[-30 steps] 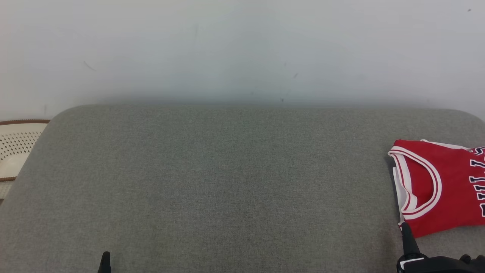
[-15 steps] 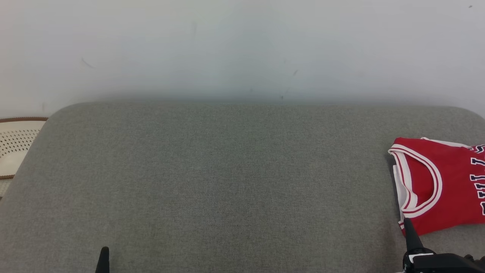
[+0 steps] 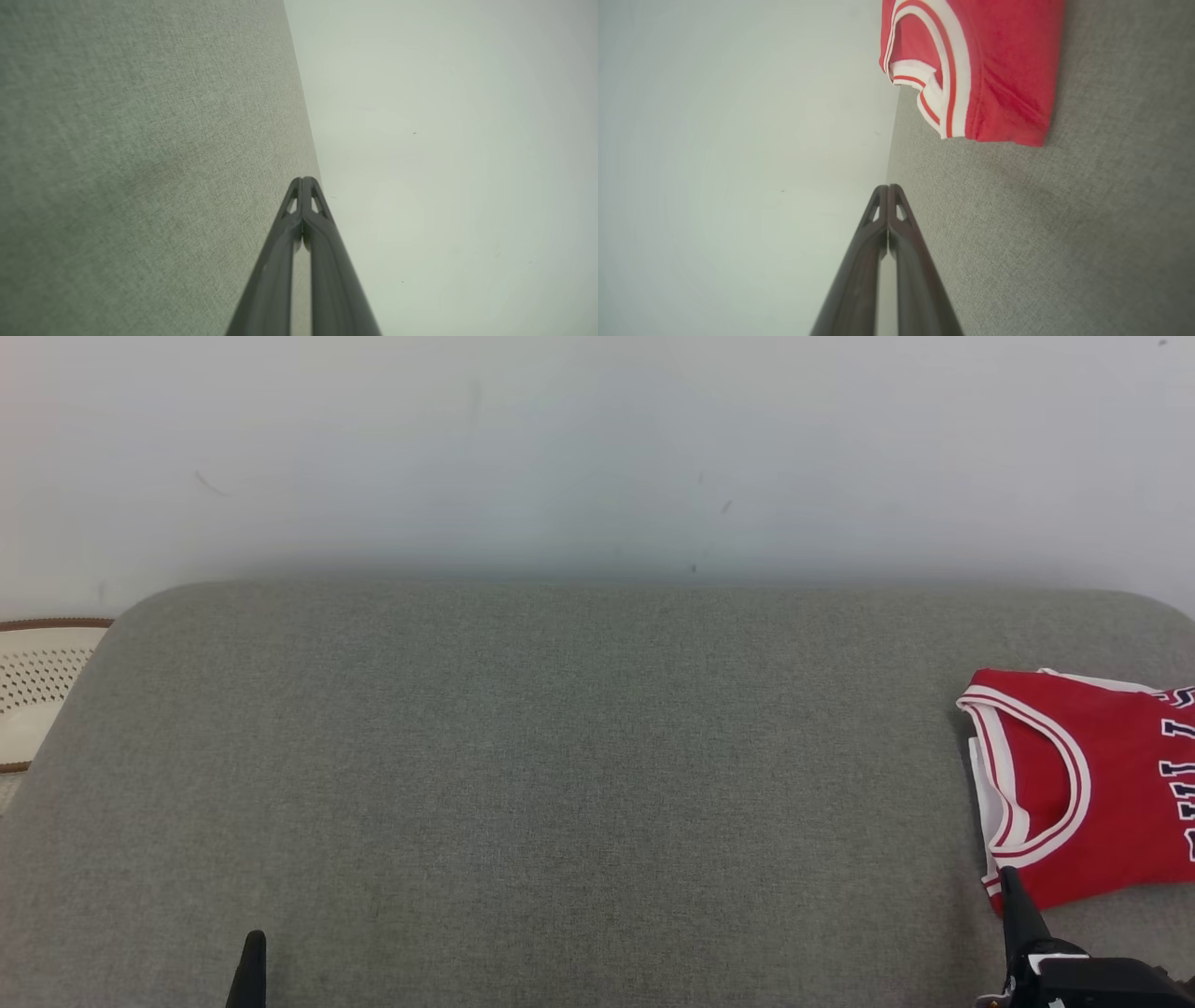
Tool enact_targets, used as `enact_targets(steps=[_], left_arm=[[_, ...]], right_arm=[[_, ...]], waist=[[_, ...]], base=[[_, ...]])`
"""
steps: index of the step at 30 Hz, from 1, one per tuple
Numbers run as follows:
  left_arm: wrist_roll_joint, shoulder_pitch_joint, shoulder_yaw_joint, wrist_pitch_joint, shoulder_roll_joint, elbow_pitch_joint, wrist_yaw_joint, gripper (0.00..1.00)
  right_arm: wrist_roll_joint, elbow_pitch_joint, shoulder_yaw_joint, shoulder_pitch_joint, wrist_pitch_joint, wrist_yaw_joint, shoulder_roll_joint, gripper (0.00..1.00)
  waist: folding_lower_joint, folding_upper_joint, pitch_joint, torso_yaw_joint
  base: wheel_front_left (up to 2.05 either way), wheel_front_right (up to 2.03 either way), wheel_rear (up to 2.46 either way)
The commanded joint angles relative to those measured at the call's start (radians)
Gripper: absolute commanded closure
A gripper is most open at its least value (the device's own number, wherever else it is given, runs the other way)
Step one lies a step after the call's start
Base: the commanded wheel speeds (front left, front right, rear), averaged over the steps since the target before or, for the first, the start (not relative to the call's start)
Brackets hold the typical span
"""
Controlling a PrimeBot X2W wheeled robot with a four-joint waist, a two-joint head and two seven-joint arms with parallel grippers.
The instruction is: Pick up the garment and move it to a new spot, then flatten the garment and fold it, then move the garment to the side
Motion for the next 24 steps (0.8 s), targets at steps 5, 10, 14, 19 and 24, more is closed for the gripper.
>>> enact_targets(steps=[5, 10, 14, 19, 24], left_arm=[[-0.058, -0.015, 0.008, 0.015, 0.005, -0.004, -0.009, 1.00], [-0.097, -0.020, 0.010, 0.026, 0.005, -0.004, -0.009, 1.00], [-0.130, -0.024, 0.011, 0.033, 0.005, -0.003, -0.012, 1.00], [-0.168, -0.023, 0.013, 0.043, 0.005, -0.002, -0.015, 1.00], [-0.206, -0.028, 0.014, 0.052, 0.005, -0.002, -0.018, 1.00]], right_arm=[[0.055, -0.008, -0.011, -0.014, 0.016, 0.000, 0.003, 1.00], [0.095, -0.009, -0.017, -0.019, 0.026, 0.000, 0.005, 1.00], [0.128, -0.010, -0.022, -0.022, 0.034, 0.000, 0.007, 1.00], [0.168, -0.012, -0.029, -0.027, 0.043, 0.000, 0.009, 1.00], [0.203, -0.013, -0.035, -0.030, 0.052, 0.000, 0.011, 1.00]], waist=[[0.0000, -0.0001, 0.004, -0.001], [0.0000, -0.0001, 0.008, -0.002], [0.0000, -0.0001, 0.011, -0.002], [0.0000, -0.0001, 0.014, -0.003], [0.0000, -0.0001, 0.018, -0.004]], base=[[0.00, 0.00, 0.00], [0.00, 0.00, 0.00], [0.00, 0.00, 0.00], [0.00, 0.00, 0.00], [0.00, 0.00, 0.00]])
